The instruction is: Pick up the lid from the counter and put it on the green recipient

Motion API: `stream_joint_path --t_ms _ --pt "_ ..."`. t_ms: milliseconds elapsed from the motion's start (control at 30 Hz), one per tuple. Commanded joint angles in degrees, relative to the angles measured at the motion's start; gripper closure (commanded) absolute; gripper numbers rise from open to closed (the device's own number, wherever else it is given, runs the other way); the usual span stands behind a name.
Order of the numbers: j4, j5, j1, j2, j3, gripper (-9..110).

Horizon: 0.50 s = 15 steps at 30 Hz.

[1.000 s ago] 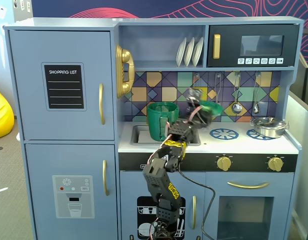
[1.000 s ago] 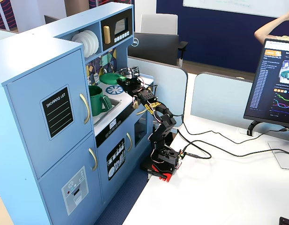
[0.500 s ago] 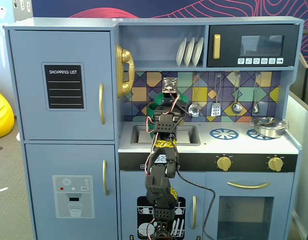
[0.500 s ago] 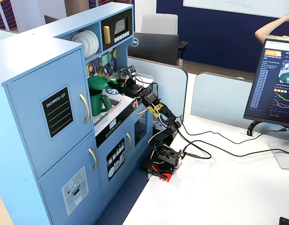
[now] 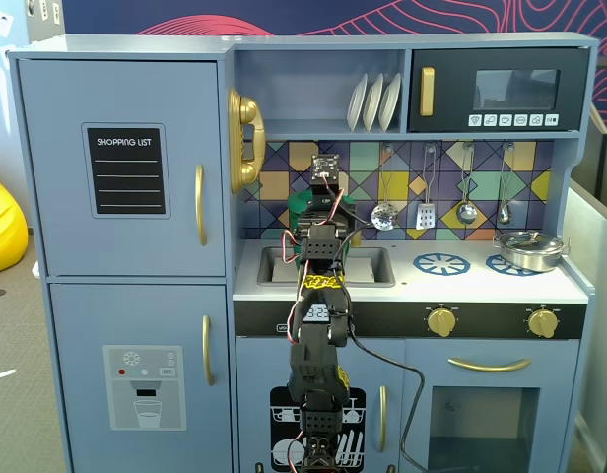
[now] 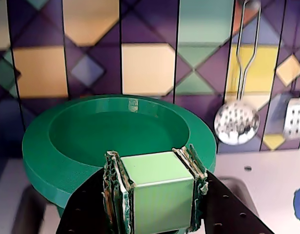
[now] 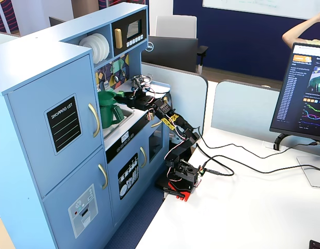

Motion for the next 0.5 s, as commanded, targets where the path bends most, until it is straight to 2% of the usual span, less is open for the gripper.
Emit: stream_joint_path --t_ms 0,467 --pt "-3.2 -1.2 -0.4 -1.1 -5.2 102" --pt "-6.2 -4.0 -1.9 -7.1 -9.0 102"
